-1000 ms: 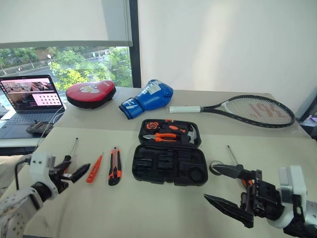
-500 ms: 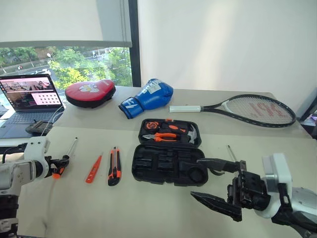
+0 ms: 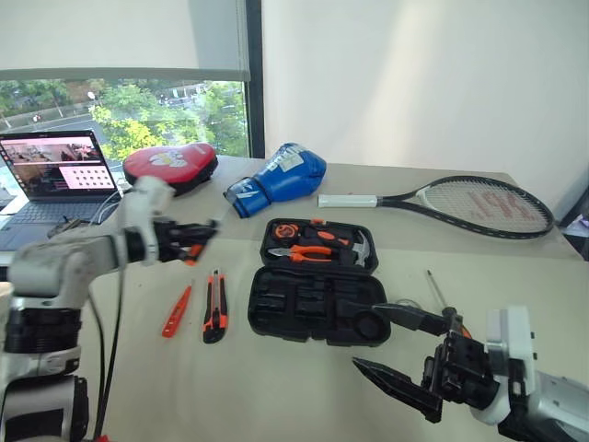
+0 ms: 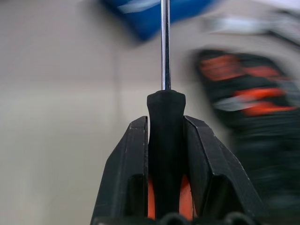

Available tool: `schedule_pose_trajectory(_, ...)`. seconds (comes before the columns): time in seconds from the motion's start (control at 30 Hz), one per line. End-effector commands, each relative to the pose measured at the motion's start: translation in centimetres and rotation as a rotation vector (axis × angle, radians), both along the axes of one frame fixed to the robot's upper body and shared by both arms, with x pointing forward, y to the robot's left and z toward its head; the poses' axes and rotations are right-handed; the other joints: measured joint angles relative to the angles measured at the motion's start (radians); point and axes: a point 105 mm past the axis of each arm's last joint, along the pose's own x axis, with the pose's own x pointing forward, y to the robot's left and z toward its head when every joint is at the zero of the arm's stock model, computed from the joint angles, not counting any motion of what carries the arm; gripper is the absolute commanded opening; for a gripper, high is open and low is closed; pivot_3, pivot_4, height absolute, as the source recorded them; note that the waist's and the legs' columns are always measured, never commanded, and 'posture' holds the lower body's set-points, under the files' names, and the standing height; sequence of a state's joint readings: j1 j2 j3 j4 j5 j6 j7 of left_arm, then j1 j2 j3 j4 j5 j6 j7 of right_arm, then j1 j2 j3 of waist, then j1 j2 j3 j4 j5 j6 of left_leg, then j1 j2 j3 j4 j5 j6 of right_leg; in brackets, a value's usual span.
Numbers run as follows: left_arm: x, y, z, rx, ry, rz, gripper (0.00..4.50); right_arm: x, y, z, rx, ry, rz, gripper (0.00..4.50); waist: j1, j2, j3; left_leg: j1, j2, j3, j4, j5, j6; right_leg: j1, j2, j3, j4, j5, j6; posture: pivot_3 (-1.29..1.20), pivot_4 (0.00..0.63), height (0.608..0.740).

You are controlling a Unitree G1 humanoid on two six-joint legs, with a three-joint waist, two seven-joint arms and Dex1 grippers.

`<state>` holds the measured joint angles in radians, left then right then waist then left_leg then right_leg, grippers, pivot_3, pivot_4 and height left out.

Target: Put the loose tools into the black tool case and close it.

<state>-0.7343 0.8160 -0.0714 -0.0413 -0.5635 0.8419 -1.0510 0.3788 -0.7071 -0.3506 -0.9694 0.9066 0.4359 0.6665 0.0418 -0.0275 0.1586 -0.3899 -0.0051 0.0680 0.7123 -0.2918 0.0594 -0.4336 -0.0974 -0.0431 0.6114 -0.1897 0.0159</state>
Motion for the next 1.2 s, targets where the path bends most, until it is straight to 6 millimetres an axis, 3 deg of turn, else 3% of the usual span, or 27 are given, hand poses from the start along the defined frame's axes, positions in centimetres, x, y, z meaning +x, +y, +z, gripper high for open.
schedule_pose_trajectory(0.03,-0.1,-2.4,-2.3,0.189,-0.088,-0.260,0.66,-0.7,-0.4,1.2,-0.025,-0.074,-0.045,4.50,-0.007,0.001,0.000,0.001,0.000,0.002,0.000,0.000,0.000,0.000,0.002,0.002,0.000,0.000,0.000,0.00,0.150,0.740)
schedule_pose_trajectory(0.23,4.2,-6.0,-3.6,0.334,-0.190,-0.384,0.66,-1.7,-2.9,0.6,-0.057,-0.030,-0.200,4.50,-0.003,-0.003,0.002,-0.001,0.003,0.003,0.002,-0.006,0.010,-0.002,0.008,0.003,0.001,0.000,0.000,0.00,0.150,0.740)
schedule_pose_trajectory(0.37,5.4,-6.9,-5.0,0.426,-0.204,-0.439,0.66,-3.1,-4.1,0.0,-0.066,-0.010,-0.282,4.50,-0.003,-0.002,0.002,-0.003,0.002,0.002,0.004,-0.007,0.015,-0.001,0.007,0.004,0.000,-0.001,0.003,0.00,0.150,0.740)
schedule_pose_trajectory(0.57,5.9,-6.3,-6.9,0.541,-0.194,-0.496,0.66,-4.0,-4.2,0.0,-0.059,-0.030,-0.326,4.50,-0.019,-0.003,0.003,-0.007,0.002,0.004,0.009,-0.009,0.019,-0.004,0.006,0.006,0.000,-0.001,0.007,0.00,0.150,0.740)
schedule_pose_trajectory(0.7,6.7,-6.0,-7.8,0.595,-0.167,-0.443,0.66,-4.2,-4.1,-0.1,-0.060,-0.037,-0.347,4.50,-0.016,-0.003,0.003,-0.009,0.002,0.003,0.011,-0.009,0.019,-0.005,0.005,0.004,0.000,0.000,0.008,0.00,0.150,0.740)
schedule_pose_trajectory(1.03,7.5,-5.8,-8.1,0.621,-0.145,-0.369,0.66,-4.1,-3.8,-0.1,-0.081,-0.045,-0.355,4.50,-0.016,-0.003,0.003,-0.009,0.004,0.003,0.016,-0.010,0.021,-0.003,0.005,0.005,0.001,0.001,0.013,0.00,0.150,0.740)
schedule_pose_trajectory(1.1,7.3,-5.9,-7.8,0.607,-0.136,-0.388,1.63,-4.0,-3.8,-0.1,-0.081,-0.047,-0.354,4.50,-0.016,-0.003,0.003,-0.009,0.004,0.003,0.016,-0.010,0.021,-0.003,0.005,0.005,0.001,0.002,0.013,0.00,0.150,0.740)
schedule_pose_trajectory(1.2,7.2,-6.2,-6.3,0.528,-0.182,-0.402,2.64,-3.9,-3.7,-0.1,-0.084,-0.047,-0.350,4.50,-0.014,-0.003,0.003,-0.009,0.004,0.003,0.016,-0.010,0.021,-0.003,0.005,0.005,0.001,0.002,0.012,0.00,0.150,0.740)
